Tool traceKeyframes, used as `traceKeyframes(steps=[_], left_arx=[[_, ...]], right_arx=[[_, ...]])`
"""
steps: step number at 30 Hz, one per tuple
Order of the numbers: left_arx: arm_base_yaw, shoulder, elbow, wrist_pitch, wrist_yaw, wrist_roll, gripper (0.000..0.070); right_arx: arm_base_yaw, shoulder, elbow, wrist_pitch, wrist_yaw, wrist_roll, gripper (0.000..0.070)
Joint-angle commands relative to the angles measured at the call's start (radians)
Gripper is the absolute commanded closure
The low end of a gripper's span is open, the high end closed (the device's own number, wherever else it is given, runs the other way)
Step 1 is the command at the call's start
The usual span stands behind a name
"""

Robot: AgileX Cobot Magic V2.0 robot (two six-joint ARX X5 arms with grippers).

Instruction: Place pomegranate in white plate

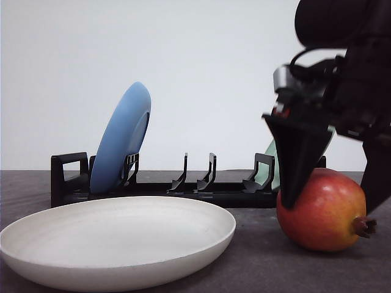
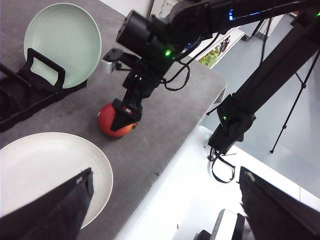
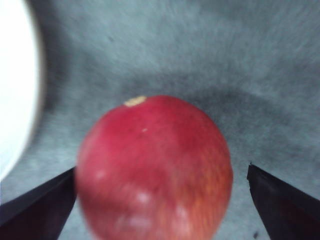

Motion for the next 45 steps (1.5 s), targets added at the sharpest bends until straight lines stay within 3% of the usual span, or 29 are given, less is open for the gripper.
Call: traceKeyframes(steps=[1, 4, 9, 12, 19, 25, 31, 37, 45], left_arx=[[-0.013, 0.000, 0.019, 0.002, 0.003, -0.006, 0.0143], [-0.013, 0.000, 0.019, -0.001, 0.002, -0.003, 0.0143], [-0.013, 0.000, 0.019, -0.001, 0.001, 0.003, 0.0143], [-0.013, 0.001, 0.019, 0.000, -0.004, 0.004, 0.0143], [-0.013, 0.001, 0.019, 0.000, -0.010, 0.005, 0.0143], [-0.013, 0.001, 0.019, 0.011, -0.018, 0.017, 0.0143], [-0.013, 0.001, 0.019, 0.010, -0.034, 0.020, 0.0143], [-0.013, 0.001, 0.019, 0.010, -0.053, 0.023, 0.0143], [-0.013, 0.001, 0.019, 0.010, -0.062, 0.019, 0.0143]], right_arx=[[0.009, 0.028, 0.018, 0.015, 0.003, -0.012, 0.0004], [0.009, 0.045, 0.018, 0.029, 0.001, -0.011, 0.0018], [0.009, 0.045, 0.018, 0.029, -0.001, -0.010, 0.0236], [0.009, 0.045, 0.020, 0.023, -0.002, -0.010, 0.0294], [0.028, 0.050, 0.174, -0.044, -0.074, -0.008, 0.0292], [0.151, 0.160, 0.416, -0.140, -0.079, -0.011, 0.0292], [0.280, 0.321, 0.570, -0.149, -0.078, -0.011, 0.0292], [0.377, 0.463, 0.620, -0.144, -0.071, -0.011, 0.0292], [0.417, 0.548, 0.620, -0.132, -0.018, -0.012, 0.0292]])
